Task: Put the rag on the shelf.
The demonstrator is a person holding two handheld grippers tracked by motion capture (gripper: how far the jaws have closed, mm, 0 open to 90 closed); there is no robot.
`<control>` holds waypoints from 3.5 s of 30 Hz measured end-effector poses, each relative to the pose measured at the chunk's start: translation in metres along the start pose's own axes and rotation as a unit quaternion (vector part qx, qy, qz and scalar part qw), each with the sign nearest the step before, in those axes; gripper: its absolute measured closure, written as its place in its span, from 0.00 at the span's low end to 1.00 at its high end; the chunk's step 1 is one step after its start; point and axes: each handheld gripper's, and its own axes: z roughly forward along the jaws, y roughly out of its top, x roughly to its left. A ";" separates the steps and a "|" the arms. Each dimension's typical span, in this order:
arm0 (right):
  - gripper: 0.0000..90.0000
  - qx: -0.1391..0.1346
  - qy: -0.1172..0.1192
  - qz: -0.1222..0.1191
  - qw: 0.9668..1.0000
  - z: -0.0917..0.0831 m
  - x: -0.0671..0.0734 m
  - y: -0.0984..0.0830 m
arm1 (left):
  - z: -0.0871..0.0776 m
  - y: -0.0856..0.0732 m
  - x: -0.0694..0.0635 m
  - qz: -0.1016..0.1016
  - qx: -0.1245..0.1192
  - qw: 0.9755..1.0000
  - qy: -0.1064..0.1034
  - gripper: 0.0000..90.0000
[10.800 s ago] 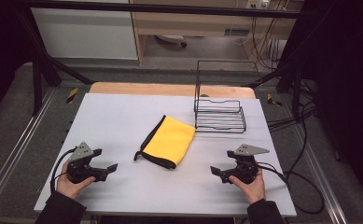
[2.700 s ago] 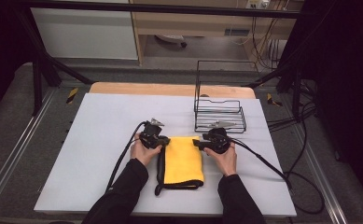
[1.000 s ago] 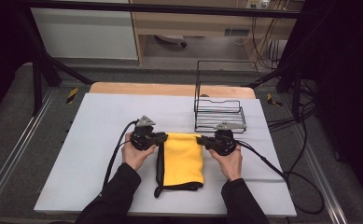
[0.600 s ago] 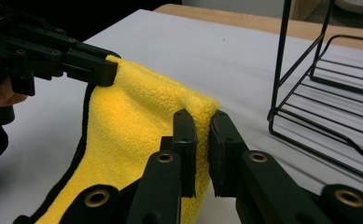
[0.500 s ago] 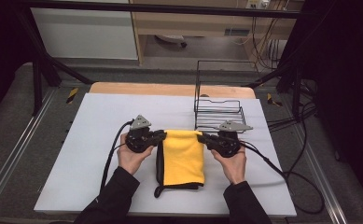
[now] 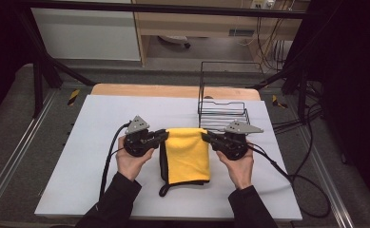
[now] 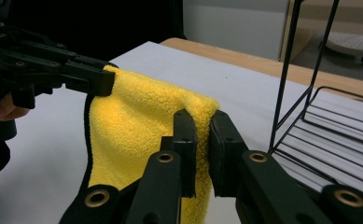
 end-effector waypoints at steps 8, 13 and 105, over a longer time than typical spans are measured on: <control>0.92 -0.025 -0.003 -0.023 0.999 -0.013 0.010 0.014 | -0.013 0.012 -0.006 0.007 -0.033 0.999 -0.006 0.88; 0.92 -0.043 -0.004 -0.034 0.998 -0.022 0.014 0.022 | -0.020 0.021 -0.011 0.017 -0.049 0.999 -0.003 0.88; 0.92 -0.243 -0.132 -0.108 0.955 -0.131 0.002 0.148 | -0.006 0.178 -0.081 0.071 -0.241 0.968 -0.016 0.88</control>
